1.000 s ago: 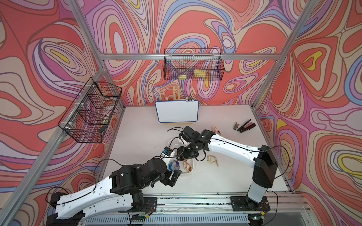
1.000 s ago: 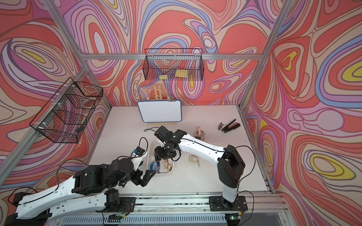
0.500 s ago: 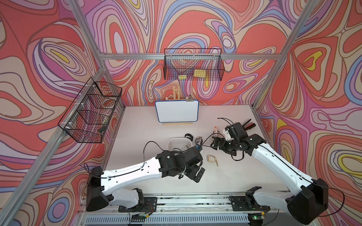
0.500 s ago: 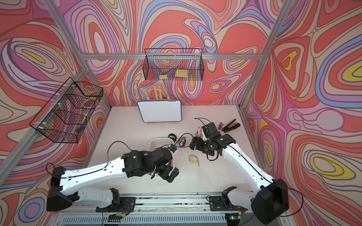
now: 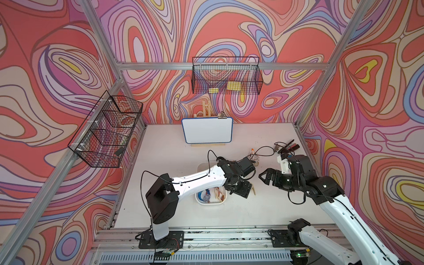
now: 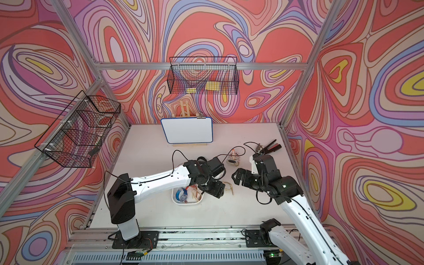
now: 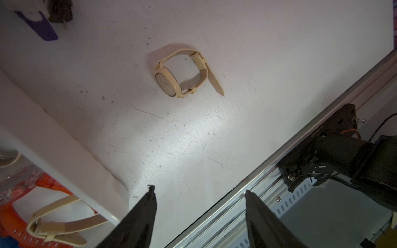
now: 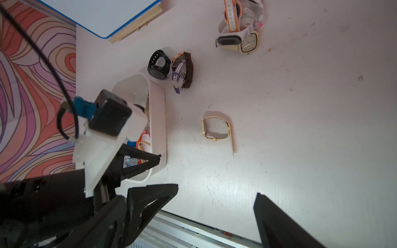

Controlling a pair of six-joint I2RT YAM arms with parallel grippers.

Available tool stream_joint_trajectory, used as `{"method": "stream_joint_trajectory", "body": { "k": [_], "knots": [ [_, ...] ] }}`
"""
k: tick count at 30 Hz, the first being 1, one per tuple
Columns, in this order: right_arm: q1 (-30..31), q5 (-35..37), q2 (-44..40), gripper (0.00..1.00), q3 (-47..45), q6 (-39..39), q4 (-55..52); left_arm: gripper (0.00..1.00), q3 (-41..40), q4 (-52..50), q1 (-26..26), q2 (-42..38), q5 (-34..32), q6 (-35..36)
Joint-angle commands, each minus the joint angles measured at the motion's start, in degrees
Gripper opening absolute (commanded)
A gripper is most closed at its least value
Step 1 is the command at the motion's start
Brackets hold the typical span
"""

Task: Put the watch into the storage box
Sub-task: Pick up the watch at the center of the board.

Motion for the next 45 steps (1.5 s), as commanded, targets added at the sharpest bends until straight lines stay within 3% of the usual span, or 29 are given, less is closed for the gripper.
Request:
{"method": "stream_joint_trajectory", "body": {
  "k": [1, 8, 15, 29, 45],
  "knots": [
    [-0.2, -2.3, -2.2, 0.98, 0.5, -3.2, -5.5, 0.67, 3.2, 0.3, 0.8, 3.3, 4.3, -0.1],
    [-0.2, -4.3, -10.0, 0.98, 2.6, -7.4, -12.7, 0.62, 7.3, -0.9, 2.9, 8.9, 5.3, -0.5],
    [-0.2, -6.1, -12.3, 0.98, 2.3, -9.3, -14.0, 0.57, 13.8, -4.4, 3.6, 15.2, 3.0, 0.0],
    [-0.2, -8.2, -12.5, 0.98, 2.5, -13.3, -13.1, 0.44, 21.6, -11.0, 4.9, 22.0, -3.0, 0.9],
    [-0.2, -7.7, -13.1, 0.98, 2.3, -13.8, -12.8, 0.38, 26.9, -13.6, 5.5, 27.6, -3.0, 2.1]
  ]
}}
